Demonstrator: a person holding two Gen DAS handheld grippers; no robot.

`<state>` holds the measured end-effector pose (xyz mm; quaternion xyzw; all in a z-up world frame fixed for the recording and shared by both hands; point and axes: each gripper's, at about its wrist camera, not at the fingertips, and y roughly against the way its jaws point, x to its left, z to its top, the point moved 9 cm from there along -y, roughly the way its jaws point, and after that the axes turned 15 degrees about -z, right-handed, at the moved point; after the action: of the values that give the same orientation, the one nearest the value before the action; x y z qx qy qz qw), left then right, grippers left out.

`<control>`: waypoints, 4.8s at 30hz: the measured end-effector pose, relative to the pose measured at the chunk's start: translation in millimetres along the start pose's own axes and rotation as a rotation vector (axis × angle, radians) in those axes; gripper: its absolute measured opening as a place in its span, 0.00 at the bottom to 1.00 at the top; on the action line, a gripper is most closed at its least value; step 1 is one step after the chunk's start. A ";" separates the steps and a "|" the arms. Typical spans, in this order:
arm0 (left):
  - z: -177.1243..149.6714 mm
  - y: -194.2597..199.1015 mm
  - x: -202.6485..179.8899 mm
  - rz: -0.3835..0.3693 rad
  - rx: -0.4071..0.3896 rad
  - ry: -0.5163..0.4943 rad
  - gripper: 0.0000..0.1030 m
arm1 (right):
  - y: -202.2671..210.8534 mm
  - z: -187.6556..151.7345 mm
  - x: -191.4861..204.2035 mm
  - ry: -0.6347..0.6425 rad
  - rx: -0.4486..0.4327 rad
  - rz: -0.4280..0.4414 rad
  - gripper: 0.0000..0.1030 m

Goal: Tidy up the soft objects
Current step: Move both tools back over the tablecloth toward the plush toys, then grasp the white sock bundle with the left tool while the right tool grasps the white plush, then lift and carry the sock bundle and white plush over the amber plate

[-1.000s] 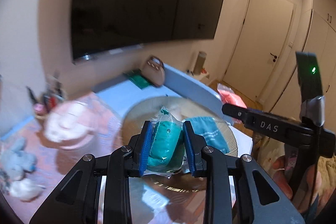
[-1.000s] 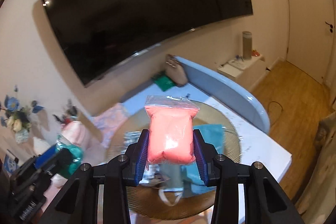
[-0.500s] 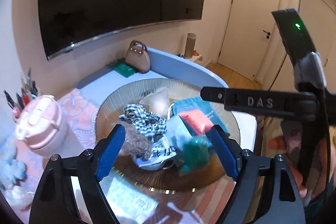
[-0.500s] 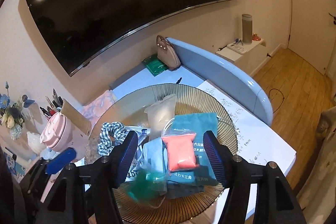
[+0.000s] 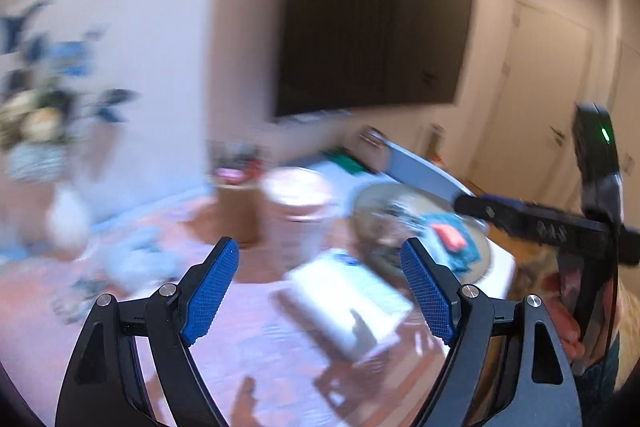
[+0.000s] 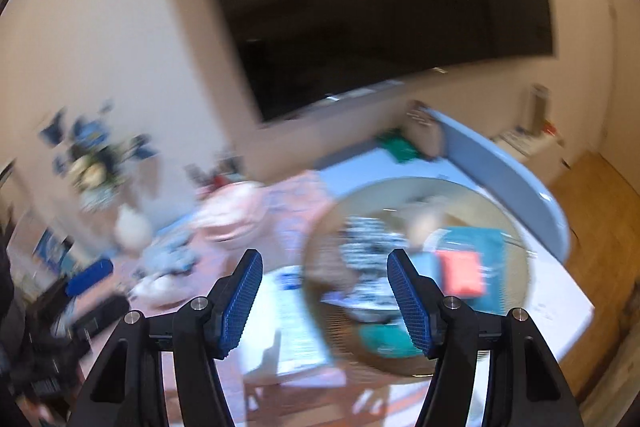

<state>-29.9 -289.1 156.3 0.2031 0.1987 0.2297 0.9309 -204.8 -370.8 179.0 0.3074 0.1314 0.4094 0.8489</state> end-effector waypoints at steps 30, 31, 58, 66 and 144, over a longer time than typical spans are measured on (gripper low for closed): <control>-194.0 101.2 257.1 0.521 0.029 0.409 0.78 | -98.7 -145.5 235.0 0.349 -0.010 0.158 0.84; -194.0 102.4 256.7 0.521 0.022 0.412 0.78 | -101.0 -145.7 233.6 0.345 -0.002 0.152 0.84; -143.1 38.4 362.9 0.421 0.026 0.652 0.78 | -135.1 -98.0 306.1 0.704 -0.036 0.148 0.92; -146.6 19.8 365.8 0.438 0.063 0.609 0.41 | -171.1 -125.9 303.9 0.794 -0.011 0.020 0.75; 5.7 -26.8 -7.5 -0.031 -0.054 0.022 0.31 | 10.7 -21.6 -18.9 -0.084 -0.137 -0.057 0.47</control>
<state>-24.0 -316.3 150.6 0.1723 0.2060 0.2227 0.9372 -233.6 -371.4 168.5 0.2618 0.0761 0.3797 0.8840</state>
